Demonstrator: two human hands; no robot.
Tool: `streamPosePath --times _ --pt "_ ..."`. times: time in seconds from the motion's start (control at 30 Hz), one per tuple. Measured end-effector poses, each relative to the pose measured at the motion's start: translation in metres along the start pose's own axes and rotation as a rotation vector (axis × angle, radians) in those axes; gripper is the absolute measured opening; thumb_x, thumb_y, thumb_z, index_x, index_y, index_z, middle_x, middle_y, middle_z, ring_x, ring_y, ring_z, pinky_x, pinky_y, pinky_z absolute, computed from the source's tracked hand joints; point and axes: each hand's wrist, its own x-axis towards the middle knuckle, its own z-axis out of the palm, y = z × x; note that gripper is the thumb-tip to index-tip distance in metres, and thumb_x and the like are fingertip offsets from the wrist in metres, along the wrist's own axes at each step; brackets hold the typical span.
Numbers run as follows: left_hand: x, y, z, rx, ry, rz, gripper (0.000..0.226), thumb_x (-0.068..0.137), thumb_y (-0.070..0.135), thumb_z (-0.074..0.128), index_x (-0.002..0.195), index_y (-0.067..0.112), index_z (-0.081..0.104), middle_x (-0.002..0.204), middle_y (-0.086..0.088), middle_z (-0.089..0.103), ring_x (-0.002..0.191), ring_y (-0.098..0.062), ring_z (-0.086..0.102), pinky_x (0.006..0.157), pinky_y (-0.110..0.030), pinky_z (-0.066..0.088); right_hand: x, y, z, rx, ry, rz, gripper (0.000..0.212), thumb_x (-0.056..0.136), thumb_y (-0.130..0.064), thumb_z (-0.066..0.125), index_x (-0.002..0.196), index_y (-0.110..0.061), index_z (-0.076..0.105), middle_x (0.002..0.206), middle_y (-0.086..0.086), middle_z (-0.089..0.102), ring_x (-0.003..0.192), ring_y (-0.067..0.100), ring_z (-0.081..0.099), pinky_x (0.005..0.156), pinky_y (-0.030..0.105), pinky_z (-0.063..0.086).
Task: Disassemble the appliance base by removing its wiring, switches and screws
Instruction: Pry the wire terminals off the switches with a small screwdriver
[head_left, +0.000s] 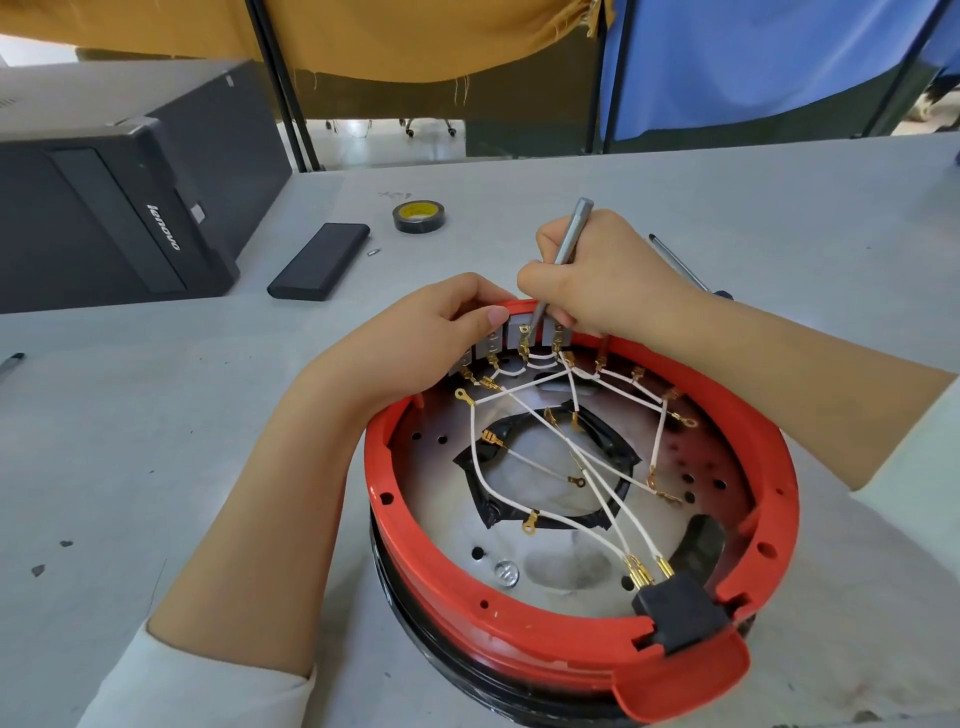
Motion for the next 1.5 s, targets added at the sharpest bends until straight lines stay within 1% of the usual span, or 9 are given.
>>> streamPosePath --times 0.13,0.4,0.53,0.63,0.83,1.1,1.17,1.27,1.5 --pt "0.0 0.0 0.001 -0.004 0.0 0.003 0.019 0.098 0.029 0.046 0.11 0.03 0.06 0.104 0.014 0.065 0.098 -0.002 0.057 0.085 -0.019 0.041 0.002 -0.001 0.0 -0.005 -0.014 0.007 0.031 0.078 -0.007 0.054 0.054 -0.013 0.035 0.04 0.003 0.04 0.026 0.007 0.036 0.032 0.016 0.029" --pt "-0.001 0.0 0.0 -0.01 -0.007 -0.002 0.02 0.098 0.03 0.046 0.11 0.032 0.061 0.107 0.001 0.067 0.104 -0.017 0.059 0.098 -0.04 0.043 -0.013 0.003 0.006 -0.127 0.202 -0.186 0.033 0.084 -0.016 0.057 0.057 -0.011 0.038 0.055 0.016 0.049 0.057 0.028 0.051 0.057 0.037 0.044" --pt "0.0 -0.001 0.0 -0.011 -0.011 0.0 0.018 0.098 0.032 0.045 0.106 0.038 0.06 0.102 0.013 0.066 0.1 -0.004 0.059 0.09 -0.023 0.044 -0.011 0.0 0.004 -0.075 0.135 -0.114 0.03 0.083 -0.013 0.058 0.059 -0.008 0.041 0.053 0.018 0.05 0.037 0.012 0.046 0.043 0.025 0.04" --pt "0.001 -0.002 0.001 -0.012 -0.018 -0.003 0.017 0.097 0.035 0.045 0.104 0.039 0.06 0.102 0.007 0.068 0.098 -0.01 0.06 0.09 -0.031 0.045 -0.013 0.0 -0.002 -0.051 0.046 -0.054 0.023 0.085 -0.015 0.058 0.065 -0.008 0.047 0.046 0.005 0.055 0.029 0.003 0.045 0.036 0.009 0.032" --pt "-0.001 -0.002 0.0 -0.005 -0.022 -0.009 0.017 0.097 0.037 0.045 0.104 0.04 0.06 0.101 0.009 0.068 0.098 -0.013 0.061 0.094 -0.039 0.045 -0.021 0.005 -0.001 0.003 0.209 -0.078 0.032 0.082 -0.026 0.068 0.062 -0.012 0.047 0.043 0.0 0.055 0.032 0.003 0.047 0.037 0.011 0.035" --pt "-0.001 -0.002 0.001 -0.012 -0.023 -0.011 0.018 0.097 0.036 0.045 0.106 0.039 0.06 0.103 0.011 0.067 0.101 -0.011 0.06 0.097 -0.035 0.043 -0.022 0.007 -0.001 -0.04 0.224 -0.093 0.027 0.079 -0.014 0.063 0.063 0.001 0.047 0.058 0.025 0.054 0.037 0.009 0.043 0.046 0.028 0.04" --pt "-0.002 -0.002 0.001 -0.028 -0.025 -0.001 0.018 0.097 0.035 0.046 0.105 0.039 0.061 0.101 0.018 0.067 0.099 -0.001 0.059 0.092 -0.018 0.043 -0.021 0.007 -0.001 -0.035 0.201 -0.085 0.027 0.08 -0.014 0.062 0.066 0.003 0.048 0.062 0.027 0.055 0.035 0.008 0.042 0.042 0.023 0.037" --pt "-0.001 0.0 0.001 -0.028 -0.018 0.003 0.017 0.096 0.033 0.047 0.105 0.037 0.061 0.097 0.03 0.064 0.094 0.013 0.055 0.077 -0.002 0.037 -0.02 0.007 -0.001 -0.012 0.18 -0.083 0.026 0.081 -0.014 0.061 0.068 0.005 0.048 0.064 0.028 0.055 0.035 0.009 0.041 0.041 0.021 0.034" --pt "-0.002 0.0 0.001 -0.042 -0.01 -0.005 0.017 0.097 0.033 0.046 0.102 0.036 0.062 0.093 0.025 0.067 0.087 0.01 0.06 0.076 -0.007 0.041 -0.015 0.002 -0.005 0.049 0.063 0.035 0.028 0.077 -0.007 0.059 0.057 -0.009 0.04 0.046 0.011 0.05 0.026 0.005 0.039 0.034 0.015 0.032"
